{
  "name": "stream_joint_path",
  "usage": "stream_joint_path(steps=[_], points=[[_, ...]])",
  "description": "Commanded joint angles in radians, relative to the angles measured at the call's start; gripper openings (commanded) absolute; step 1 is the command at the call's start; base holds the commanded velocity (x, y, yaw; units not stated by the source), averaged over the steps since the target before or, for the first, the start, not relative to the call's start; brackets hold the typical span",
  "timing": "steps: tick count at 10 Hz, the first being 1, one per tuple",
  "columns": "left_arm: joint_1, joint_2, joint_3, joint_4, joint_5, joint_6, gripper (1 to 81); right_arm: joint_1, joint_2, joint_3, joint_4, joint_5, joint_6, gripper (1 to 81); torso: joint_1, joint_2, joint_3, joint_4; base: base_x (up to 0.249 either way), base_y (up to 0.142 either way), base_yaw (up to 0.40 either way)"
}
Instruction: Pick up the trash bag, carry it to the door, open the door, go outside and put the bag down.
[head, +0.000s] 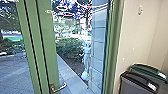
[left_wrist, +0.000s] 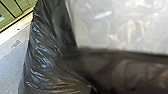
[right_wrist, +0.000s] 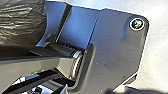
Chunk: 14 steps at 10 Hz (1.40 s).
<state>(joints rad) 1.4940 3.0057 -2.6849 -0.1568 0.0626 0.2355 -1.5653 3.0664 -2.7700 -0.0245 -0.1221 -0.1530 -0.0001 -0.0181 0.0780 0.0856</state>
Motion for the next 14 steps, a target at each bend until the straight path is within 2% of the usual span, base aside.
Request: stream_joint_path(steps=[1, 7, 12, 14], points=[[-0.067, -0.002, 0.003, 0.010, 0.054, 0.008, 1.0, 0.058, 0.007, 0.004, 0.005, -0.056, 0.000, 81.1, 0.000, 0.000, 0.000, 0.000, 0.096, 0.000, 0.000], [-0.059, -0.004, 0.008, 0.006, 0.051, 0.011, 1.0, 0.053, -0.001, 0.024, 0.018, -0.054, 0.006, 81.1, 0.001, 0.000, 0.000, 0.000, 0.027, 0.000, 0.000], [-0.042, -0.051, 0.101, 0.006, 0.005, 0.013, 1.0, 0.027, -0.085, 0.179, 0.023, 0.019, 0.010, 81.1, 0.000, 0.000, 0.000, 0.000, 0.000, 0.000, 0.000], [-0.041, -0.056, 0.105, 0.006, 0.002, 0.011, 1.0, 0.024, -0.091, 0.185, 0.023, 0.022, 0.010, 81.1, 0.000, 0.000, 0.000, 0.000, 0.000, 0.000, 0.000]])
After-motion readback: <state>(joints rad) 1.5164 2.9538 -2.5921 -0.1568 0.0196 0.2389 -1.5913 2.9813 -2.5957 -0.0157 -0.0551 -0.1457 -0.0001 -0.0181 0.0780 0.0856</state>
